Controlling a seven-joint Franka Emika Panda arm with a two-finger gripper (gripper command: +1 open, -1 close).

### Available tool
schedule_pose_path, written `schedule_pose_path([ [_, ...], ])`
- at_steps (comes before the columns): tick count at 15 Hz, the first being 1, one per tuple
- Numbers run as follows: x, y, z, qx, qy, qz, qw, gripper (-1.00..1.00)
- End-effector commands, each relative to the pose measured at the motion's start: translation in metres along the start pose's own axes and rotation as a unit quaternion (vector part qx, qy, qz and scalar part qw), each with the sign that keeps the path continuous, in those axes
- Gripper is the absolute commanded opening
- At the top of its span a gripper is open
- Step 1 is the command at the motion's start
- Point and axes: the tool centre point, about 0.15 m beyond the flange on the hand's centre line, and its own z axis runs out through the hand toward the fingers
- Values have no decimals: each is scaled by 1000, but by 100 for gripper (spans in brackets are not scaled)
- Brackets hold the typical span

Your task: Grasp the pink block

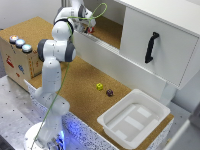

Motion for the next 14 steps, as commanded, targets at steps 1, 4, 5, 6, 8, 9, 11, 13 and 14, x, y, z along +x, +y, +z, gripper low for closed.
schedule_pose_path([
  [1,38,6,20,-37,-56,23,997,100],
  [4,47,13,23,-22,-61,22,998,100],
  [5,49,11,24,-12,-62,16,998,-100],
  [6,51,12,22,-5,-57,19,998,-100],
  [8,53,12,22,5,-54,17,998,-100],
  [9,54,14,23,10,-56,19,998,-100],
  [11,55,20,27,12,-60,24,998,-100],
  [13,51,27,27,10,-62,27,998,-100],
  [14,47,29,24,13,-59,30,998,-100],
])
